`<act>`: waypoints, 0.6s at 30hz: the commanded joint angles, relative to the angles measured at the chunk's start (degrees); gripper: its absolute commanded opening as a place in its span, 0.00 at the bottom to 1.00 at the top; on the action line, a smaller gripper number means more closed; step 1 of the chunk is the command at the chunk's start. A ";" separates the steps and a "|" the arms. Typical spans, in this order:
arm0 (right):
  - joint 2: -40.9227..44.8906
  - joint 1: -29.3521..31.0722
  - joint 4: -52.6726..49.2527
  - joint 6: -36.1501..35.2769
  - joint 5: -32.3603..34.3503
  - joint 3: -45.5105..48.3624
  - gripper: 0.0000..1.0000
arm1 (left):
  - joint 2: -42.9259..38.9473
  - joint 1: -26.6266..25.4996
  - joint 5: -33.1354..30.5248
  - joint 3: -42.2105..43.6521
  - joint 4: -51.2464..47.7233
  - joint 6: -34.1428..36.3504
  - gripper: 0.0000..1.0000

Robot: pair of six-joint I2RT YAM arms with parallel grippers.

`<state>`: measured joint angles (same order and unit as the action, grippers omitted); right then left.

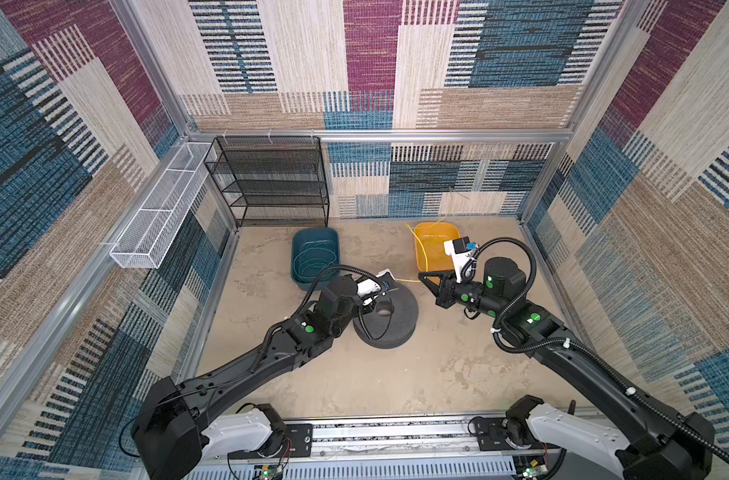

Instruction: Wrap the cables

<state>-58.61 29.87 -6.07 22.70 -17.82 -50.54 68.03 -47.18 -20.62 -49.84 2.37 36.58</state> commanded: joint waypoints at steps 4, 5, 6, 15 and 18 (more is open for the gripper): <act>-2.91 -2.45 18.30 7.64 9.45 0.68 0.00 | -2.32 -1.99 1.61 -4.70 -16.57 -12.36 0.00; -3.60 -2.83 20.99 8.41 9.91 0.93 0.00 | -2.58 -2.16 2.55 -5.81 -19.23 -14.17 0.00; -4.32 -3.12 23.18 9.26 10.74 0.93 0.00 | -2.87 -2.37 3.43 -6.71 -21.83 -15.88 0.00; -13.08 -5.99 31.89 13.16 11.93 -2.97 0.00 | -6.67 -3.25 15.38 -7.72 -29.18 -25.89 0.00; -15.94 -7.53 31.91 14.18 10.16 -4.75 0.00 | -6.94 -3.27 21.44 -8.20 -29.88 -28.13 0.00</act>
<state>-72.93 24.82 18.09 35.75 -21.74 -53.74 61.89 -50.33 -6.98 -57.74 -15.64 13.15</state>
